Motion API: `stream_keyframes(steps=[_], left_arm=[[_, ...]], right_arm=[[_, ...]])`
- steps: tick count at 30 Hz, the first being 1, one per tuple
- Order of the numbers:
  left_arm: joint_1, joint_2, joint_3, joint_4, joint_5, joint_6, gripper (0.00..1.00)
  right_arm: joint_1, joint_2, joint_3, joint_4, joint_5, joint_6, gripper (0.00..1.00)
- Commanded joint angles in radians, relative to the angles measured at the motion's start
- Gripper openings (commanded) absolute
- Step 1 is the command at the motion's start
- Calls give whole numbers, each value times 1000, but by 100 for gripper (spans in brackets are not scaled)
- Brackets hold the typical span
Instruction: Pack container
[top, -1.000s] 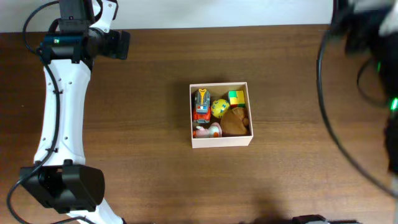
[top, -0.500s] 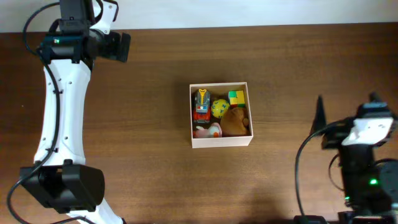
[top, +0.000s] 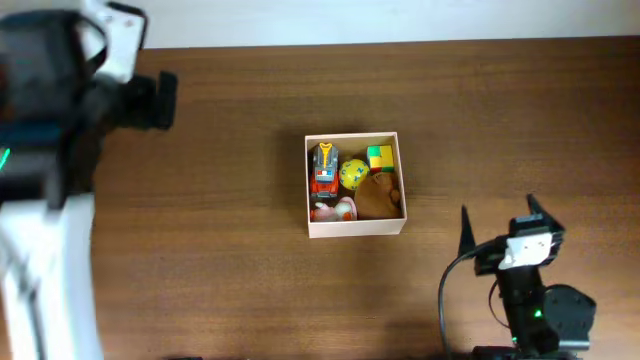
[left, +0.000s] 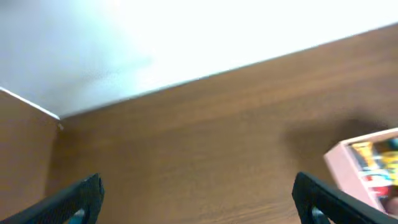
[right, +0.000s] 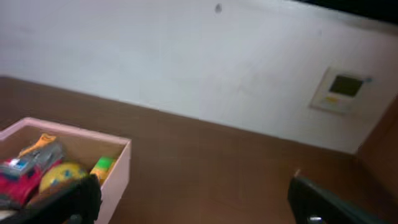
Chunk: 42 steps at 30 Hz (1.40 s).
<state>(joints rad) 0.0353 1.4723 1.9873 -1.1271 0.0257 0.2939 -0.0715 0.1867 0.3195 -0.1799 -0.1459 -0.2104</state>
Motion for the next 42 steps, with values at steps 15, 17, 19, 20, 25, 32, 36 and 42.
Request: stream_keyframes(steps=[15, 17, 19, 20, 25, 32, 36, 42], left_arm=[[-134, -633, -1013, 558, -81, -9, 99], [-167, -708, -1144, 657, -124, -10, 99], [-185, -771, -1258, 743, -155, -9, 99], [-189, -797, -1306, 780, -163, -9, 99], [-190, -902, -1495, 927, -173, -9, 99], [-190, -1061, -1654, 985, -181, -9, 99], [-190, -1140, -1712, 985, -184, -9, 99], [-190, -1233, -1807, 986, -184, -9, 99]], right_arm=[[-8, -172, -192, 13, -39, 5, 99], [-8, -183, -199, 14, -38, 5, 99], [-8, -183, -199, 16, -37, 5, 99], [-8, -183, -199, 17, -35, 5, 99], [-8, -183, -202, 24, -34, 5, 99], [-8, -183, -282, 181, -35, 5, 99], [-8, -183, -314, 245, -36, 8, 99], [-8, -183, -314, 250, -34, 8, 99]])
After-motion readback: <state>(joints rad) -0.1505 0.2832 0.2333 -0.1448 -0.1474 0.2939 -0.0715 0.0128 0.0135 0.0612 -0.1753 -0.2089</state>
